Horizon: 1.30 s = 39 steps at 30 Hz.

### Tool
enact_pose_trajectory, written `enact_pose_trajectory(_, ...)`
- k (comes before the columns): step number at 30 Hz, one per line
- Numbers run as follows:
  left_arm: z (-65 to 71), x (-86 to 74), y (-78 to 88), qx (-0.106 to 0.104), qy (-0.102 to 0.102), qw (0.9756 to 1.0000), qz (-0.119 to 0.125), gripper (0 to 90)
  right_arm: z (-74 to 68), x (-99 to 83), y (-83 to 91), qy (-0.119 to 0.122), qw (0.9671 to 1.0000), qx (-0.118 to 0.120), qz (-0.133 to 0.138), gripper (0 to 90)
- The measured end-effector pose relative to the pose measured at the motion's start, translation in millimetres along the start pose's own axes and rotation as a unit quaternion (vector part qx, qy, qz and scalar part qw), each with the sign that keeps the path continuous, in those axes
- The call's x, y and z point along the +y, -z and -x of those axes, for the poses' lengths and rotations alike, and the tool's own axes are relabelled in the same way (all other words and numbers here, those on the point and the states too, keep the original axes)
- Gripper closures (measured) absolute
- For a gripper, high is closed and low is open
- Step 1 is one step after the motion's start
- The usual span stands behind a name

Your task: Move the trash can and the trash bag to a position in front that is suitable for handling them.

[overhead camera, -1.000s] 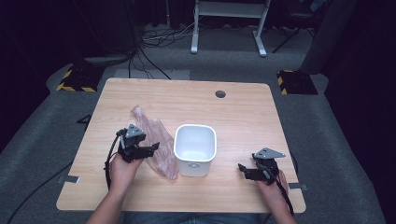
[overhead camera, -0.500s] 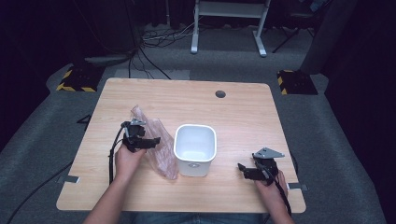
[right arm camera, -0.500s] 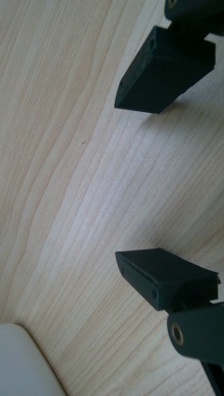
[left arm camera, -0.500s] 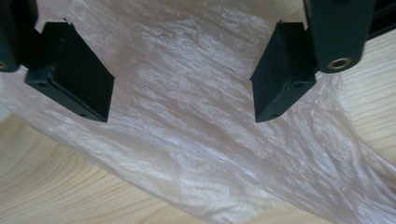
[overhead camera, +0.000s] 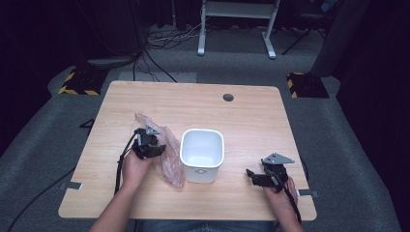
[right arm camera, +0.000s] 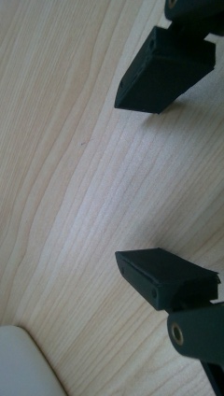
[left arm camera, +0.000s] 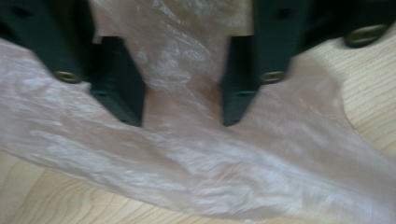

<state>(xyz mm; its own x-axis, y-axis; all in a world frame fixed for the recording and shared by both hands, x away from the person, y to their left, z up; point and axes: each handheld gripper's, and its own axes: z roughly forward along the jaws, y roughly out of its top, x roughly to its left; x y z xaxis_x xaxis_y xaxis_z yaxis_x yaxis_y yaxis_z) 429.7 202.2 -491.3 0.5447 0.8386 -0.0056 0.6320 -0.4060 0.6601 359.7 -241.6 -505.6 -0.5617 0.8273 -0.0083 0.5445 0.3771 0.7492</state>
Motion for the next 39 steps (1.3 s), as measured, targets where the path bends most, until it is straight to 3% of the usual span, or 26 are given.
enact_pose_trajectory(1, 2.0, -1.6, -0.2, 0.001, -0.005, 1.0, 0.007, 80.1, 0.0, 0.0, 0.0, 0.0, 1.0, 0.0, 0.0, 22.3)
enact_pose_trajectory(3, 3.3, -1.6, 0.0, -0.001, -0.007, 0.9999, 0.007, 84.9, 0.0, 0.0, 0.0, 0.0, 1.0, 0.0, 0.0, 22.2)
enact_pose_trajectory(5, 1.5, -1.5, -0.4, -0.021, 0.0, 0.9997, 0.009, 89.0, 0.0, 0.0, 0.0, 0.0, 1.0, 0.0, 0.0, 22.2)
enact_pose_trajectory(9, 0.8, -1.9, 2.7, -0.032, -0.007, 0.9993, 0.016, 89.9, 0.0, 0.0, 0.0, 0.0, 1.0, 0.001, 0.0, 22.2)
enact_pose_trajectory(16, 1.4, 1.4, 26.6, -0.045, -0.013, 0.997, 0.061, 90.0, 0.1, 0.0, 0.0, -0.001, 1.0, 0.001, 0.0, 22.3)
enact_pose_trajectory(25, 3.2, 7.2, 66.0, -0.032, -0.026, 0.9915, 0.124, 89.9, 0.3, 0.3, -0.3, 0.0, 1.0, 0.002, 0.0, 22.3)
enact_pose_trajectory(29, 3.3, 10.0, 77.1, -0.032, -0.03, 0.9896, 0.137, 89.9, 0.3, 0.4, -0.4, 0.0, 1.0, 0.002, 0.0, 22.3)
enact_pose_trajectory(33, -0.8, 13.2, 88.2, -0.028, -0.029, 0.9878, 0.15, 89.8, 0.4, 0.9, -1.0, 0.0, 1.0, 0.003, -0.001, 22.2)
enact_pose_trajectory(36, -4.7, 16.0, 97.4, -0.029, -0.015, 0.9879, 0.152, 89.8, 0.3, 1.4, -1.5, 0.0, 1.0, 0.002, 0.0, 22.3)
enact_pose_trajectory(39, -5.4, 18.2, 105.4, -0.027, -0.007, 0.9861, 0.164, 89.8, 0.3, 1.4, -1.5, 0.0, 1.0, 0.002, 0.0, 22.2)
